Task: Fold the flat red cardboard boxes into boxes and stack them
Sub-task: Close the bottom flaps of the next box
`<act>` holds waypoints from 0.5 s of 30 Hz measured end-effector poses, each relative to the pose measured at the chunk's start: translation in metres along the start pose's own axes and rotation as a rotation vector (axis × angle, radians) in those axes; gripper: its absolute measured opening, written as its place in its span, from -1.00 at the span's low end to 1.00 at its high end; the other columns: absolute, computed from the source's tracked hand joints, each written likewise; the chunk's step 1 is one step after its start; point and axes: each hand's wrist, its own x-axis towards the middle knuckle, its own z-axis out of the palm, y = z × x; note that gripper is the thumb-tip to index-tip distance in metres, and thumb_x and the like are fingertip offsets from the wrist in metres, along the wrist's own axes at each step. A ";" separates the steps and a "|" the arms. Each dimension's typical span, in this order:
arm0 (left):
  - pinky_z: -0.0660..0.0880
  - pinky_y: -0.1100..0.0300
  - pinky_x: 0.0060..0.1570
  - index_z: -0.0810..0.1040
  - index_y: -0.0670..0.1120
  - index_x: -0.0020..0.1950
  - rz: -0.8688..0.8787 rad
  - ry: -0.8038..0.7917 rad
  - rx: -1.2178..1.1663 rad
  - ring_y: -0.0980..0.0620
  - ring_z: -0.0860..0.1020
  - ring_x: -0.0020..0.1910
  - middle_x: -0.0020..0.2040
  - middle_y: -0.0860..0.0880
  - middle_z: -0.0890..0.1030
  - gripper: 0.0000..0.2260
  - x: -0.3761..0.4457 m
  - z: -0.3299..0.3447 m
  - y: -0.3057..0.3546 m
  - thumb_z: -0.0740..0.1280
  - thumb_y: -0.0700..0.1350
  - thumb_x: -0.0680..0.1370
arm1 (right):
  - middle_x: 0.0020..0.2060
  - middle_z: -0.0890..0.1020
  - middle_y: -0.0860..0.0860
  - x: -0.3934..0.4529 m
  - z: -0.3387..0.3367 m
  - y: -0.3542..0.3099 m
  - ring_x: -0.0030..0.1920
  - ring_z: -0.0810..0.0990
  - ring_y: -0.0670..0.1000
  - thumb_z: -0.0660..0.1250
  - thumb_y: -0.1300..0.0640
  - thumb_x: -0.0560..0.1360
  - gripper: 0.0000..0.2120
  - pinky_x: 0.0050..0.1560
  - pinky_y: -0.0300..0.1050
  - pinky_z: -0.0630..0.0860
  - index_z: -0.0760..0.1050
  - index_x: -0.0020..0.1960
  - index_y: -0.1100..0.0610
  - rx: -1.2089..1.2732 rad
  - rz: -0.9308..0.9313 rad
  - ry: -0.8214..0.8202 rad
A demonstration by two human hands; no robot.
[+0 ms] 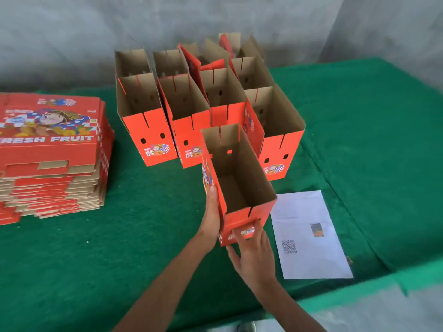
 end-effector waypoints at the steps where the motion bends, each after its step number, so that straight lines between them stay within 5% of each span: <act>1: 0.55 -0.04 0.32 0.34 0.14 0.58 0.000 0.016 0.012 0.04 0.57 0.36 0.41 0.06 0.58 -0.05 0.010 0.003 0.005 0.04 0.62 0.31 | 0.34 0.42 0.32 0.011 0.001 0.002 0.21 0.53 0.28 0.41 -0.16 0.50 -0.55 0.21 0.12 0.58 0.48 0.36 -0.11 -0.017 0.009 0.006; 3: 0.36 -0.18 0.49 0.28 0.15 0.62 0.007 0.037 0.019 -0.06 0.46 0.46 0.51 0.00 0.47 -0.03 0.029 0.009 0.011 0.02 0.63 0.31 | 0.34 0.43 0.32 0.028 0.004 0.006 0.22 0.54 0.29 0.42 -0.17 0.50 -0.52 0.21 0.14 0.59 0.47 0.37 -0.10 -0.044 0.018 0.003; 15: 0.26 -0.24 0.53 0.18 0.10 0.66 0.043 0.043 -0.024 -0.16 0.32 0.56 0.61 -0.07 0.31 -0.02 0.147 0.039 0.063 0.03 0.61 0.36 | 0.26 0.54 0.34 0.148 -0.001 0.037 0.24 0.58 0.34 0.52 -0.19 0.42 -0.51 0.23 0.15 0.60 0.55 0.28 -0.08 -0.148 0.027 -0.031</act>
